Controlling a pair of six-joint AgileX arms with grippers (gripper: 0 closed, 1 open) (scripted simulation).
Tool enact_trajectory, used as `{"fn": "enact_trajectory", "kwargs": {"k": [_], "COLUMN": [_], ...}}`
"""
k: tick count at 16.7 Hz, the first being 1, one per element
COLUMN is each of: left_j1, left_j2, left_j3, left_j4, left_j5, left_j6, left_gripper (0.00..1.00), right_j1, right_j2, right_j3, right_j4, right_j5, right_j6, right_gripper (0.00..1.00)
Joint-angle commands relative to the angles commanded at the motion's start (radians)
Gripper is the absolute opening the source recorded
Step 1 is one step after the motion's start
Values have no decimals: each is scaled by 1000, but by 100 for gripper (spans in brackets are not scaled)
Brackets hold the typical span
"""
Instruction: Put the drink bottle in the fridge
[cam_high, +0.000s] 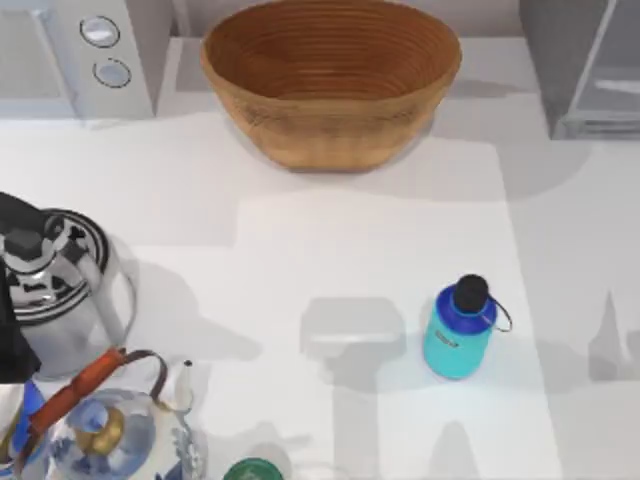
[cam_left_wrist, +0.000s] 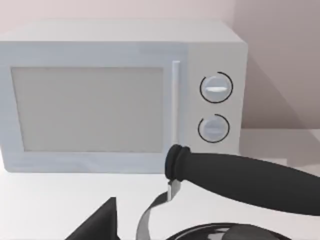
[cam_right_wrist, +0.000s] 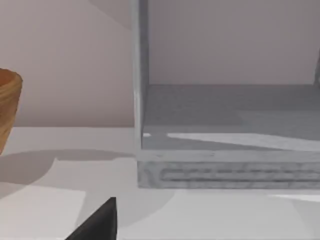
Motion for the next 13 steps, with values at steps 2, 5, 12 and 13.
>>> {"fn": "enact_trajectory", "kwargs": {"k": [2,5,12,13], "left_j1": [0,0,0,0], "left_j2": [0,0,0,0], "left_j3": [0,0,0,0], "left_j4": [0,0,0,0], "left_j5": [0,0,0,0], "left_j6": [0,0,0,0], "left_gripper": [100,100,100,100], "right_j1": [0,20,166,193], "right_j2": [1,65,577,688], "right_j3": [0,0,-13,-16], "right_j4": [1,62,521,610], "right_j5": [0,-5,-54,-65], "right_j6": [0,-1,-18,-22], "right_gripper": [100,100,100,100]}}
